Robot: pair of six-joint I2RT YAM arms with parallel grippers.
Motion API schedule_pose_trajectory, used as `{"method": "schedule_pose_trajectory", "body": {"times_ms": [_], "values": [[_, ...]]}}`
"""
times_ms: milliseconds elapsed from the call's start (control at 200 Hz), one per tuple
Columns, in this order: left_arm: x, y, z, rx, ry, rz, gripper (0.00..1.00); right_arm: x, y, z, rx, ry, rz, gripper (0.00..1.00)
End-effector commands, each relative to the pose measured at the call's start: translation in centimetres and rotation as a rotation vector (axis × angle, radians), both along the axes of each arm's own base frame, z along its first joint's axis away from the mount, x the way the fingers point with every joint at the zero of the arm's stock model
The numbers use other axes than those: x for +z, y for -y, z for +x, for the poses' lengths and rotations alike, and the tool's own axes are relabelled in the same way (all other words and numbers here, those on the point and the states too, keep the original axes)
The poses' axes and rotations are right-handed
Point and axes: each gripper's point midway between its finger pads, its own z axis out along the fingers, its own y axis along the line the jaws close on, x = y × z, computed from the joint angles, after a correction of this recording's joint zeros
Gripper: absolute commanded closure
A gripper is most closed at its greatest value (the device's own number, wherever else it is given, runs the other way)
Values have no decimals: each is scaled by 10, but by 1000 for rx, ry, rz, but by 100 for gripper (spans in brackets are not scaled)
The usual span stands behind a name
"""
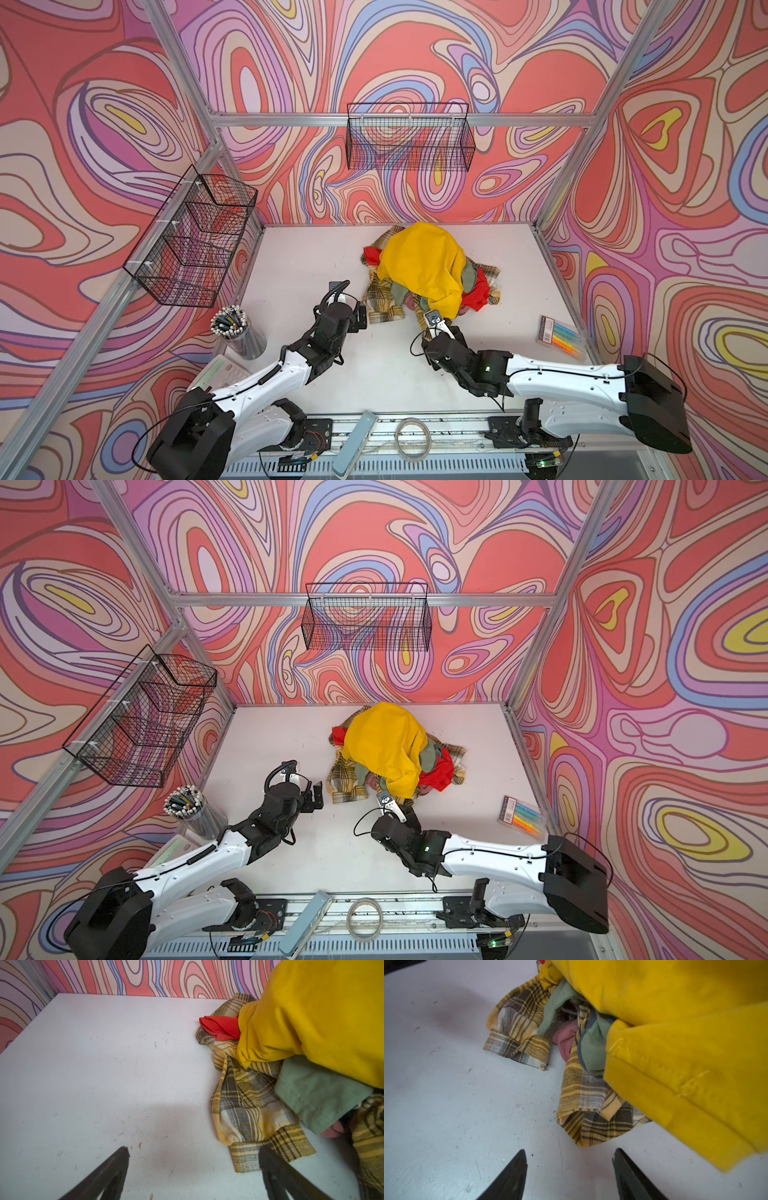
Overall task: Pick out a specific cloth from the pile
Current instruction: 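Move both grippers toward the pile, reaching under the yellow shirt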
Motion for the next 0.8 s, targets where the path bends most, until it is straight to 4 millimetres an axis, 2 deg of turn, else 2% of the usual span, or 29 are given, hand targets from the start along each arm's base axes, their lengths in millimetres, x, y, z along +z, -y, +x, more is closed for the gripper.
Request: {"method": "schedule_pose_trajectory", "body": {"times_ms": [0,210,426,521,671,796], "values": [[-4,-9,-6,26,-9,26,0,2,5,4,-99,25,20,30],[-8,-7,-8,14,-20,19,0,-10,-3,17,-147,29,-12,26],[-12,-2,-8,-9,-36,10,0,-20,-12,42,-152,-15,-7,30],[-13,-1,-8,-15,-42,14,0,-27,-12,53,-155,-41,-9,39],[-12,-1,-9,-21,-46,22,0,-40,-3,68,-187,-82,-5,65],[-10,-1,-9,-30,-50,34,0,-32,-2,72,-191,-74,22,83]]}}
